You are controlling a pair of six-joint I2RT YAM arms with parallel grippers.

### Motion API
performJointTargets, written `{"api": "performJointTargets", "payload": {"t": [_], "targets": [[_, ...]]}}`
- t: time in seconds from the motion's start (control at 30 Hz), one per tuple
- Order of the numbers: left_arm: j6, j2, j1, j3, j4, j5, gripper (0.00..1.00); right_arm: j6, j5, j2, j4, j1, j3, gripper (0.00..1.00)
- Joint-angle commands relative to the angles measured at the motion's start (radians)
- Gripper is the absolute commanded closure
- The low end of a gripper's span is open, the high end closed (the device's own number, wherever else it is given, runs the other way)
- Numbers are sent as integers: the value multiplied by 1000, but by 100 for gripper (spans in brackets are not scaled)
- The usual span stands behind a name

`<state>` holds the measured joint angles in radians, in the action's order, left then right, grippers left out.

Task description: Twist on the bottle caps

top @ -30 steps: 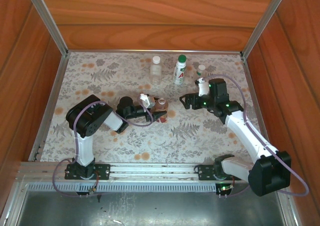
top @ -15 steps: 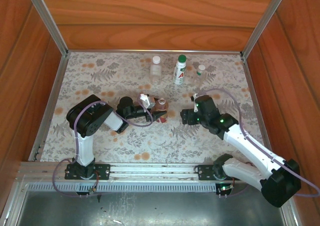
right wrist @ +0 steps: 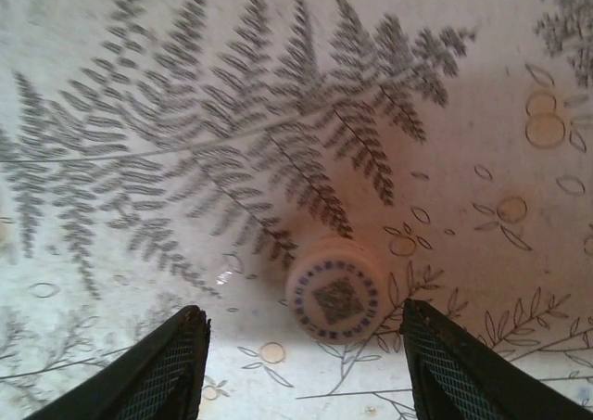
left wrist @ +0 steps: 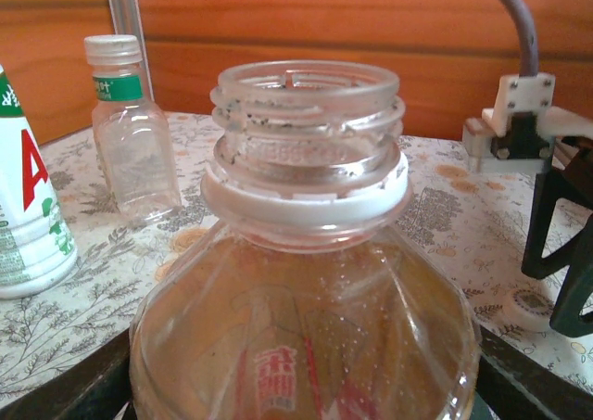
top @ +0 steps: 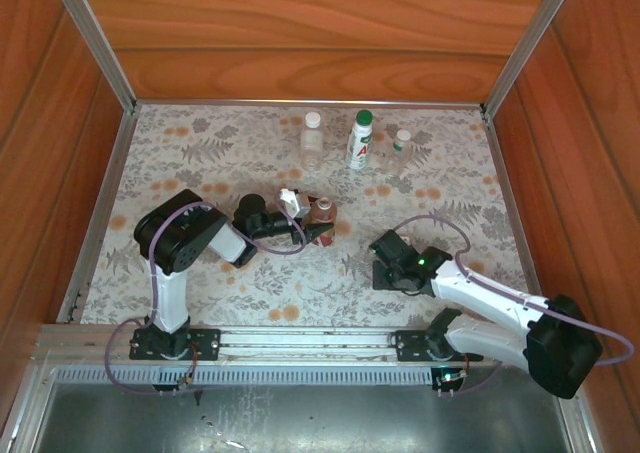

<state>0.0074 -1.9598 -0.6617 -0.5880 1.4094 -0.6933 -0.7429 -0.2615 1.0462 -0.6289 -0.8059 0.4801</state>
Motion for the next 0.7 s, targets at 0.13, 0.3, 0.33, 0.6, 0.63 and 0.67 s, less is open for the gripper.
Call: {"api": "performJointTargets", "payload": {"t": [0.13, 0.3, 0.33, 0.6, 0.63, 0.67], "targets": [[8, -19, -6, 11, 10, -17, 32, -78, -28, 38, 29, -10, -18, 48], [5, -20, -7, 13, 10, -22, 32, -87, -51, 55, 42, -10, -13, 55], [5, -20, -7, 13, 11, -23, 32, -88, -57, 57, 39, -11, -12, 57], [0, -18, -7, 12, 11, -28, 32, -90, -71, 78, 46, -10, -8, 64], [0, -19, -6, 13, 10, -28, 32, -88, -73, 80, 47, -10, -5, 65], [0, -20, -6, 12, 10, -29, 32, -86, -72, 83, 49, -10, -5, 66]]}}
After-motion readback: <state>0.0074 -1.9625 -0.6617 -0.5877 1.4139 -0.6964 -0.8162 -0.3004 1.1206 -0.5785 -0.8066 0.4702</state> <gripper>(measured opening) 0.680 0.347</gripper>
